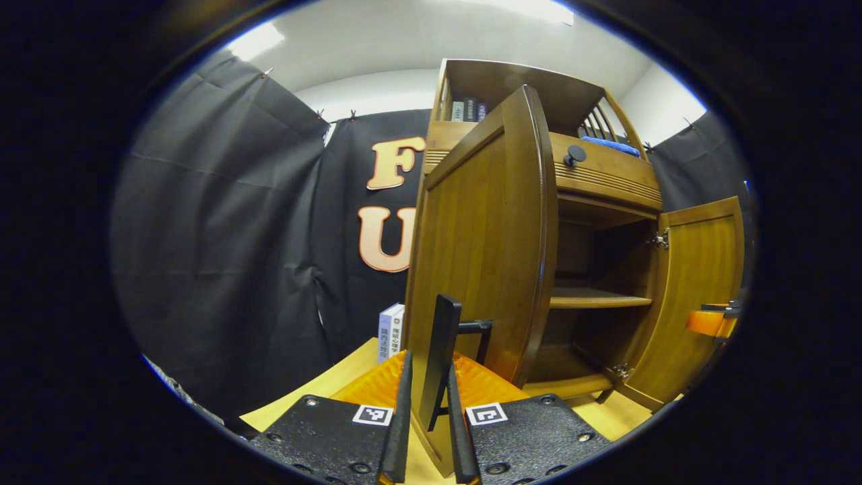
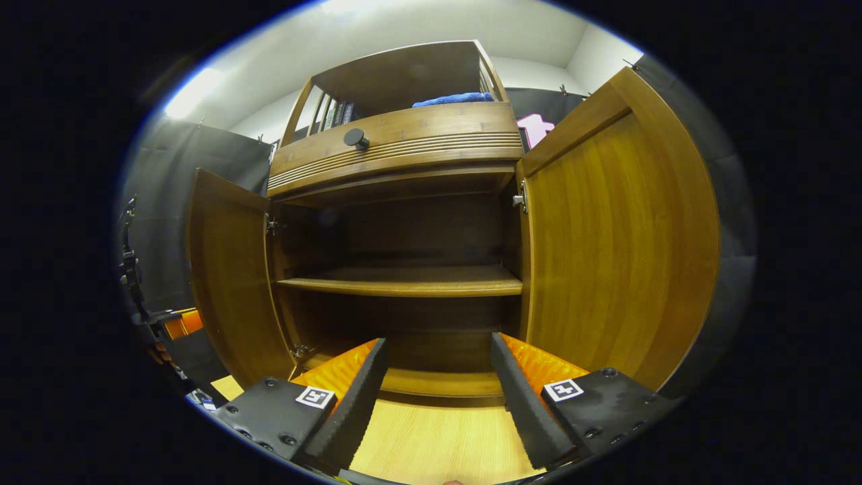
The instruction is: Open the right door of the double-door shoe cabinet with the right hand, and open the left door with the left hand.
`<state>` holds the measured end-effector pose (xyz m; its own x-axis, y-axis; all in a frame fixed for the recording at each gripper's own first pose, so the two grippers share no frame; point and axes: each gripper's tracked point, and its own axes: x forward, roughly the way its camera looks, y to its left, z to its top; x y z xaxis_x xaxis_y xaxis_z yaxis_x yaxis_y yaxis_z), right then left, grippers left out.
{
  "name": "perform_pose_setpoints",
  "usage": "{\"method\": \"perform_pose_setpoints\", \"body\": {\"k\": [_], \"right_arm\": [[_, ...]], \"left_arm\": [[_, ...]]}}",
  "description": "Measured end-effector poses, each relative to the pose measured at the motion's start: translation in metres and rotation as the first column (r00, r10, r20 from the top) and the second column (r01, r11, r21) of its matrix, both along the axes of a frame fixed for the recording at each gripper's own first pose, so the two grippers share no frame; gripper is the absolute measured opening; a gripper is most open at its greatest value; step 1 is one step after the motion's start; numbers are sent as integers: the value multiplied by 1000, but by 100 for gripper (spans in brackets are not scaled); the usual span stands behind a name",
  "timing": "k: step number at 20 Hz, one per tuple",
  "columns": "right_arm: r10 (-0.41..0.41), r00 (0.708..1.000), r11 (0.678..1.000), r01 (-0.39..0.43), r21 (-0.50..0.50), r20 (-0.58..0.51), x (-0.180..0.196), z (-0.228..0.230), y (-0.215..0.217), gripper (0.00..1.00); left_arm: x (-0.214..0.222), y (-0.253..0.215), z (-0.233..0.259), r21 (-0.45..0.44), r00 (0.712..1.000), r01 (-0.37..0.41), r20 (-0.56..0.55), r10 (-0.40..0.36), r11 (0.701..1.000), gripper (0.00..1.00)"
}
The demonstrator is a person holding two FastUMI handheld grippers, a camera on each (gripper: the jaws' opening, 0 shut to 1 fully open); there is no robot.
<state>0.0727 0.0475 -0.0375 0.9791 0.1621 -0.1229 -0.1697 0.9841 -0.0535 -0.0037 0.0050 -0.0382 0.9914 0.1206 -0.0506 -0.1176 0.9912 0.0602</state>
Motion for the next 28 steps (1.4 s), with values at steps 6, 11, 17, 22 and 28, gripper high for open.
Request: {"method": "perform_pose_setpoints", "body": {"k": [6,11,17,22,28], "right_arm": [[8,1000,1000,-8,-3,-11,4,-5,4,89],[3,1000,1000,-3,-1,-12,6,-5,3,89],[11,1000,1000,-11,-10,-13,5,-5,9,98],[15,1000,1000,-15,-18,-10,3,-4,12,98],[22,1000,1000,-22,-20,-18,4,-6,16,89]], "left_arm": [[-3,10,-2,-31,999,-33,-8,33,999,15],[-3,19,0,17,999,39,-26,-39,999,15],[-2,22,0,14,988,146,-57,-145,989,16],[-2,22,1,-4,977,206,-60,-206,979,28],[-3,24,1,-15,980,191,-49,-191,982,29]]}}
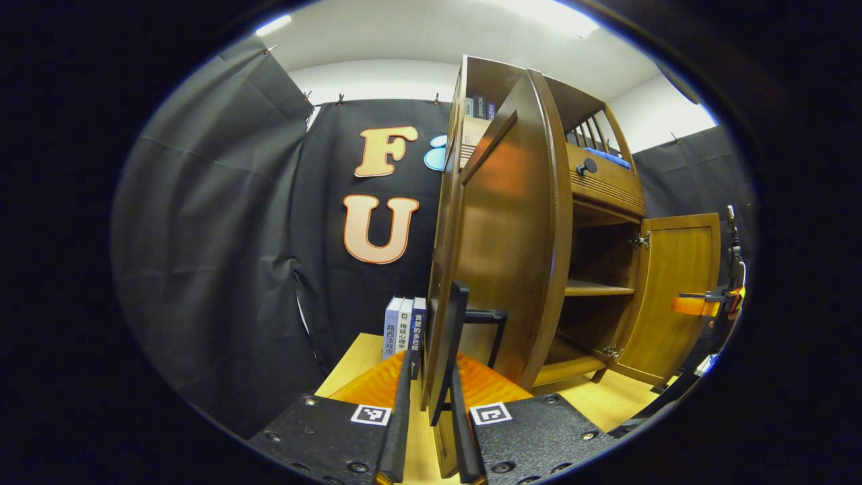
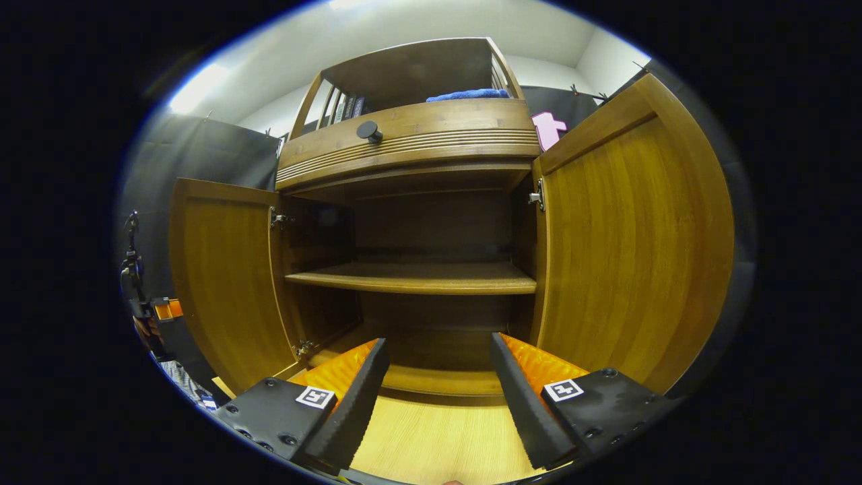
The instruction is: Open the right door of the double-door shoe cabinet with the right hand, and open the left door with the left hand.
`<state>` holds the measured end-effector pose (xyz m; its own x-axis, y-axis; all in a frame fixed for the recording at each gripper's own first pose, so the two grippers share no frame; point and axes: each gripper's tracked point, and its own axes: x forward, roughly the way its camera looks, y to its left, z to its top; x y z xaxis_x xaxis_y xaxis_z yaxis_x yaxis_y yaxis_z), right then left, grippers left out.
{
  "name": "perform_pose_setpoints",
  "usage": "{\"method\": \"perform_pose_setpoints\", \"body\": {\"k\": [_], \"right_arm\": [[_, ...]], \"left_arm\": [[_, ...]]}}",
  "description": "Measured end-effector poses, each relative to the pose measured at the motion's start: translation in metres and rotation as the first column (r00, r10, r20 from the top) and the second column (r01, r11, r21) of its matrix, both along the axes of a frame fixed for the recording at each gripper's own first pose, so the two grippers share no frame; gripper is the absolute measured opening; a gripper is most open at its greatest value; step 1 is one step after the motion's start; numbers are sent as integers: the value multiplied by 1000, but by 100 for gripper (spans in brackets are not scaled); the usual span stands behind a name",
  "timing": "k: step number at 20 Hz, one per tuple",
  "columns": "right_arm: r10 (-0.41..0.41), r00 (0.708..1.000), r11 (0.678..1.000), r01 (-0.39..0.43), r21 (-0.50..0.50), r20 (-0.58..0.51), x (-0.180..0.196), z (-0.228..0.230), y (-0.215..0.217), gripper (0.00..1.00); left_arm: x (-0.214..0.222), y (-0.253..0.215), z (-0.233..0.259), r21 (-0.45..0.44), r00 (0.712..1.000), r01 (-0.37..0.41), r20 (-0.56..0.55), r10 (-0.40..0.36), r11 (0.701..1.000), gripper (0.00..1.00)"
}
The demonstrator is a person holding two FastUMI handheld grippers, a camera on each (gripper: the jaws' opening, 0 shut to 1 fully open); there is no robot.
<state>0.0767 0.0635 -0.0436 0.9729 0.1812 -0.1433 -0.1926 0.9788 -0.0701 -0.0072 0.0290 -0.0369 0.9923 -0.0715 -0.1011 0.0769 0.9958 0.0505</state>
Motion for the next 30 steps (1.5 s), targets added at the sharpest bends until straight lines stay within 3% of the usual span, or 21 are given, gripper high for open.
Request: {"method": "perform_pose_setpoints", "body": {"k": [7,10,12,15,16,17,18,19,21,22,23,24,27,28,29,30], "right_arm": [[59,998,998,-58,20,-27,7,-13,14,89],[90,996,996,-90,22,-26,9,-14,23,89],[106,994,994,-105,25,-22,10,-13,28,89],[126,992,992,-126,28,-15,11,-9,35,95],[129,992,991,-129,26,-9,10,-8,35,98],[129,992,991,-129,22,-2,8,-6,34,98],[124,992,992,-124,17,1,6,-5,31,89],[114,993,993,-114,12,2,4,-4,27,98],[93,996,996,-93,9,6,2,-4,18,98],[82,997,997,-82,12,9,1,-3,14,98],[70,997,997,-70,15,12,-2,-1,9,89],[57,998,998,-57,16,13,-4,-1,5,98],[13,1000,1000,-14,13,22,-10,3,-11,98],[0,1000,1000,-1,13,24,-12,4,-17,98],[-12,1000,1000,12,15,27,-13,4,-20,98],[-25,999,1000,24,16,28,-14,4,-25,98]], "left_arm": [[-24,11,15,70,995,-93,35,90,993,20],[-28,1,21,92,996,-85,48,81,992,21],[-27,-12,28,92,996,-51,73,44,994,23],[-16,-61,34,-9,991,73,111,-72,997,21],[-14,-74,37,-34,987,102,128,-97,994,24],[-11,-88,41,-53,981,138,145,-129,989,21],[-6,-102,45,-69,972,178,171,-164,982,21],[-3,-114,48,-85,962,213,190,-194,973,21],[2,-131,46,-108,951,258,203,-233,960,21],[4,-135,45,-112,951,260,203,-234,959,21],[6,-135,45,-115,955,244,201,-218,963,20],[10,-132,44,-109,963,211,196,-187,971,20],[16,-123,37,-115,977,134,182,-112,984,25],[16,-122,34,-116,980,114,179,-92,987,20],[17,-120,32,-114,981,99,177,-78,989,24],[19,-116,30,-110,983,83,174,-64,990,35]]}}
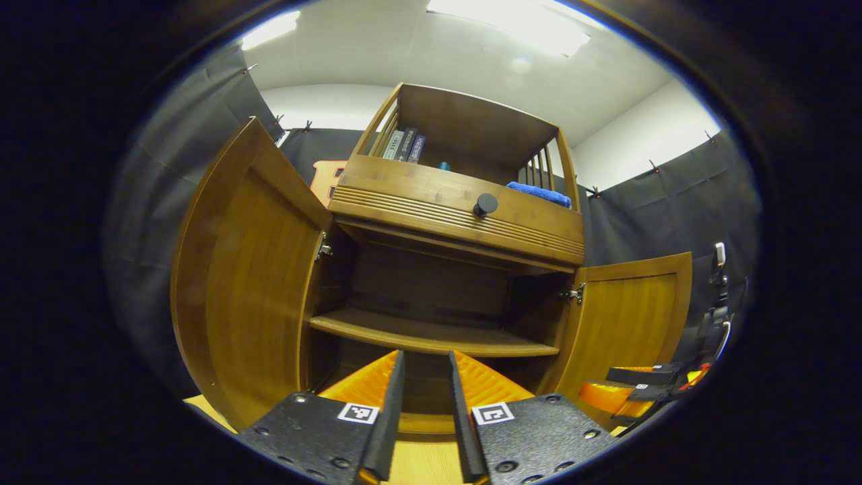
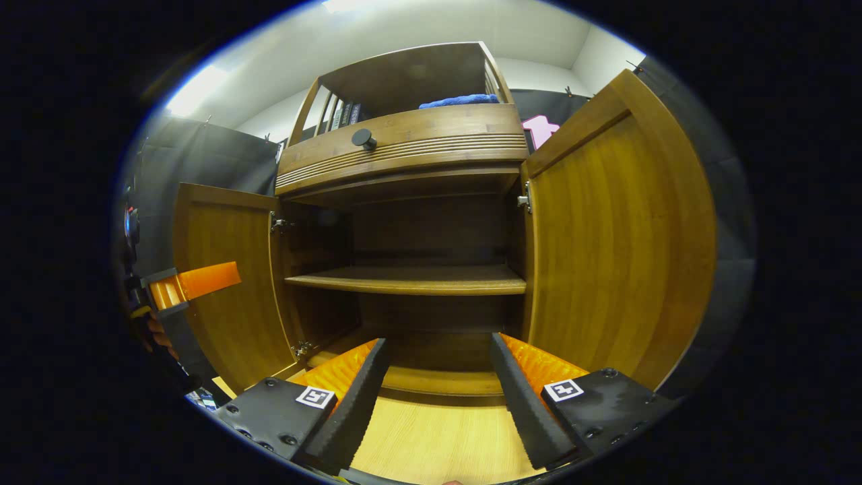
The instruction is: Open the right door of the double-door shoe cabinet with the right hand, and open the left door with the left hand.
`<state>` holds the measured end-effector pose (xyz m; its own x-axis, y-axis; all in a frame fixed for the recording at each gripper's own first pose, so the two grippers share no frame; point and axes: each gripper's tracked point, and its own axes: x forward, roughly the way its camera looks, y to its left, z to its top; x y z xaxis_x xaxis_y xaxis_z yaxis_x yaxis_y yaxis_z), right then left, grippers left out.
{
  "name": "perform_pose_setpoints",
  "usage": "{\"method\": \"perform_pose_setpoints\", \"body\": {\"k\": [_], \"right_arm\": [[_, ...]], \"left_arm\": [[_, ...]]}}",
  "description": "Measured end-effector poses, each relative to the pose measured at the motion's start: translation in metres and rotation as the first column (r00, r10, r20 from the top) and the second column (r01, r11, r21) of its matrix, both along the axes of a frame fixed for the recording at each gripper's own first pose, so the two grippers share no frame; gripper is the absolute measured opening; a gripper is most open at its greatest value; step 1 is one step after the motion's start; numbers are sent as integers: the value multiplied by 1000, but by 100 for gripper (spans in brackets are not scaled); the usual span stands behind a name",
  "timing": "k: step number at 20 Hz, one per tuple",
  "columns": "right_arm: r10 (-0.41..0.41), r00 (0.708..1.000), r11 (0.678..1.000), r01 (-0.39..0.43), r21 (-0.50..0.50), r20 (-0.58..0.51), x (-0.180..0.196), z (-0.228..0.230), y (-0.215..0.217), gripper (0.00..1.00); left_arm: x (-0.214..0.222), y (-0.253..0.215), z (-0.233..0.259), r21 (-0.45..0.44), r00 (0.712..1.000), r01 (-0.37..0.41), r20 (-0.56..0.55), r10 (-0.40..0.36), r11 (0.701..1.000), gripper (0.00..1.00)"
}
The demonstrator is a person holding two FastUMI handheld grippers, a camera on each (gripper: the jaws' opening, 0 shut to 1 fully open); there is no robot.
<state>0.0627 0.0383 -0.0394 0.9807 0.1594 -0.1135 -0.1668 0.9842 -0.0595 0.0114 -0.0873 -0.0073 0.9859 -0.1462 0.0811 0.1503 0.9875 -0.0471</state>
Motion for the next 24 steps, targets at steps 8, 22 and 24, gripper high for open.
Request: {"method": "perform_pose_setpoints", "body": {"k": [8,22,24], "right_arm": [[-25,1000,1000,25,11,0,5,4,-1,98],[-44,998,999,43,4,46,-6,16,35,98],[-45,998,999,45,4,49,-7,16,35,98]], "left_arm": [[-2,24,-7,11,995,-100,-12,100,995,91],[6,29,-9,8,994,-103,-22,104,995,92],[6,30,-8,16,995,-100,-17,101,995,92]]}}
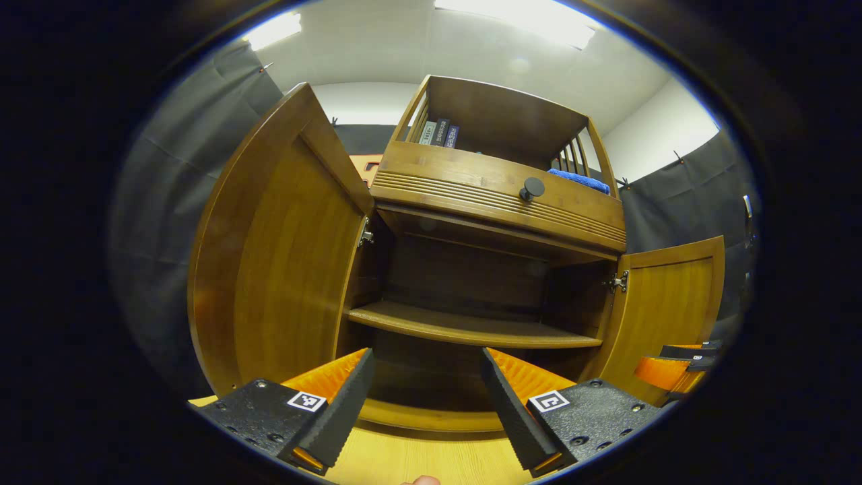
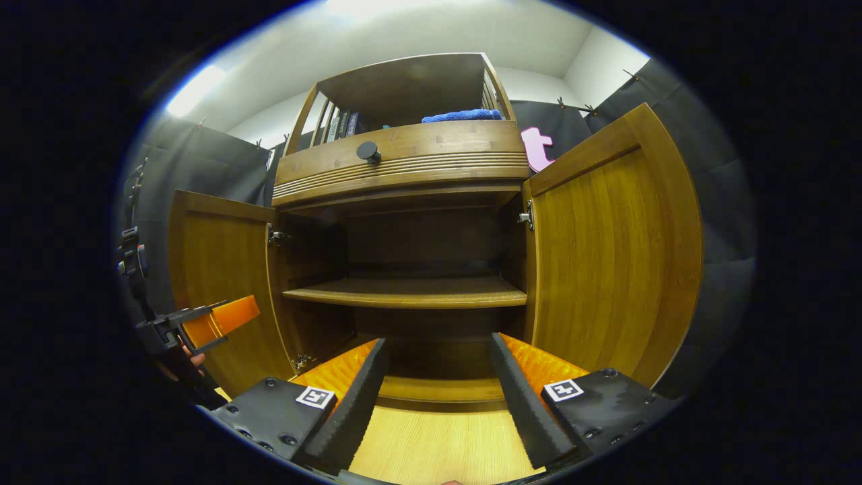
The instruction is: Open the right door of the double-door shoe cabinet with the right hand, and open the left door with the left hand.
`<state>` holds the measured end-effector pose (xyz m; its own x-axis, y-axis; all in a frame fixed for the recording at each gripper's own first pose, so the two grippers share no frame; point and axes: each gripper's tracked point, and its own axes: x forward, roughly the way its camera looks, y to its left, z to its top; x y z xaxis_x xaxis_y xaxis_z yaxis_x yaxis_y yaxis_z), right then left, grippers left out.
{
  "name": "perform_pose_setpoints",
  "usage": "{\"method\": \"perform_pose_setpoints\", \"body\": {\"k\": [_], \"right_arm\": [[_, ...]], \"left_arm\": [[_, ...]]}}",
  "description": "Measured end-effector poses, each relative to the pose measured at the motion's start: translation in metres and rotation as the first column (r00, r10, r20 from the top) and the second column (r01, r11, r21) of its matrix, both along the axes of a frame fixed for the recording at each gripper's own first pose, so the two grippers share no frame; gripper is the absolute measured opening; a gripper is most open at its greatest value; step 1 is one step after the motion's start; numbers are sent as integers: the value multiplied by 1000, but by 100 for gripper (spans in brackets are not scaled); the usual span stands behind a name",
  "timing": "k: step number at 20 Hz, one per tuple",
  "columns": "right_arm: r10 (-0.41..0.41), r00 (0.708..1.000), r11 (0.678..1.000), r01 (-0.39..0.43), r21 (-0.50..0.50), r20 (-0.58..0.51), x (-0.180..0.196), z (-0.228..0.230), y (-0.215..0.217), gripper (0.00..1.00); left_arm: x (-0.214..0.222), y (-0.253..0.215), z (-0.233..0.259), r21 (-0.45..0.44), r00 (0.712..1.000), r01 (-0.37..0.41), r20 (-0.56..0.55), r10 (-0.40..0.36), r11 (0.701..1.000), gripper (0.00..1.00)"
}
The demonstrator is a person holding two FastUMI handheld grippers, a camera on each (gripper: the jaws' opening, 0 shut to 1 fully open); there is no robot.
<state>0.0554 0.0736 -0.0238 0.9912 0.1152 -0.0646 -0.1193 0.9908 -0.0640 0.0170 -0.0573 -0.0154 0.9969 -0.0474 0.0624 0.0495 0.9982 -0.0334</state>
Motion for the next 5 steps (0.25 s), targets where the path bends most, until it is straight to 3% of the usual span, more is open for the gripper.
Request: {"method": "perform_pose_setpoints", "body": {"k": [5], "right_arm": [[-2,1000,1000,2,-1,3,0,0,0,98]], "left_arm": [[0,0,1,12,1000,3,3,-3,1000,92]]}}
